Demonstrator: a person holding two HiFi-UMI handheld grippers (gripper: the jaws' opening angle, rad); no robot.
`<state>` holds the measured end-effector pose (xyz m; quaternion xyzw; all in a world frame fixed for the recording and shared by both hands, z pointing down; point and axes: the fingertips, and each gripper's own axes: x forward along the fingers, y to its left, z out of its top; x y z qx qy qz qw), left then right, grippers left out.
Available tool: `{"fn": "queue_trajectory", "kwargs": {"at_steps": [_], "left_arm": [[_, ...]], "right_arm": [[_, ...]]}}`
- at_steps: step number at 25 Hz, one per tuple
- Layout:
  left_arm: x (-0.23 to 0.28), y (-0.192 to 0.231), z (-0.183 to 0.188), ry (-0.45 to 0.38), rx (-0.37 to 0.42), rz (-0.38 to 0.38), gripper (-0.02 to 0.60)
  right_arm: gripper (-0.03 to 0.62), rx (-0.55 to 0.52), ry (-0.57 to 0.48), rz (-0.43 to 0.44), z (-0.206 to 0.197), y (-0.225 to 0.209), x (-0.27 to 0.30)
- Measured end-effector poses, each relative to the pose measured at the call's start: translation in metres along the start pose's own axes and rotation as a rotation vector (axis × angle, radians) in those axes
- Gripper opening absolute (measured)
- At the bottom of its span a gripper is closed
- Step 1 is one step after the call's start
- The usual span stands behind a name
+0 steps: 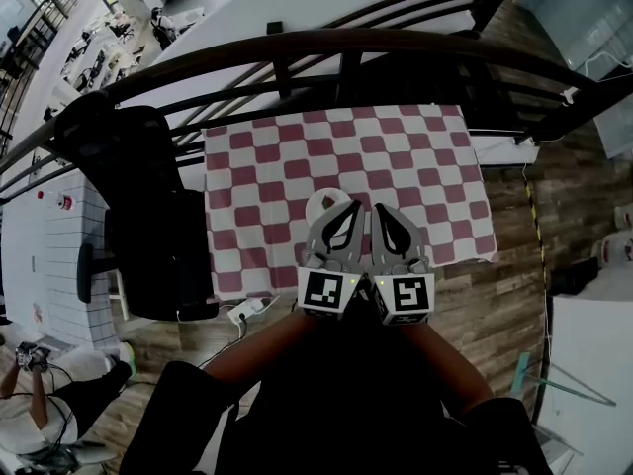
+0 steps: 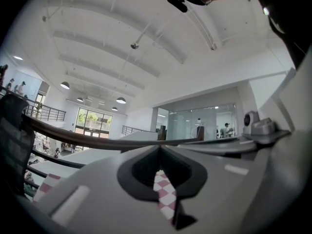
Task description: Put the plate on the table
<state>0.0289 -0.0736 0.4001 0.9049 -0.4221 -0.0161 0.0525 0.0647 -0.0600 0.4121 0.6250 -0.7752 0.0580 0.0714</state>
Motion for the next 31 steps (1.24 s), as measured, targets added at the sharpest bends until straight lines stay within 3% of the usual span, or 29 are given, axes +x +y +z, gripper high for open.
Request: {"fn": "queue_trajectory", "kwargs": {"at_steps": [8, 12, 18, 25, 31], "left_arm": [[-0.008, -0.004, -0.007, 0.027, 0.062, -0.009, 0.009], [-0.015, -0.006, -0.01, 0.028, 0.032, 0.001, 0.009], [-0.017, -0.016, -0.012, 0.037, 0.059, -0.012, 0.009], [-0.025, -0.044, -0.023, 0.067, 0.083, -0.063, 0.009], [-0.032, -0.065, -0.032, 0.076, 0.058, -0.062, 0.009]], "right_arm": [[-0.002, -0.008, 0.017, 0.01, -0.013, 0.005, -0.008], [-0.002, -0.029, 0.02, 0.016, -0.015, 0.009, -0.012], [-0.002, -0.03, 0.002, -0.006, -0.004, 0.006, -0.02], [-0.002, -0.019, 0.013, -0.043, -0.022, -0.004, -0.047], [-0.002, -0.034, -0.016, -0.052, -0.029, -0.012, -0.068]]}}
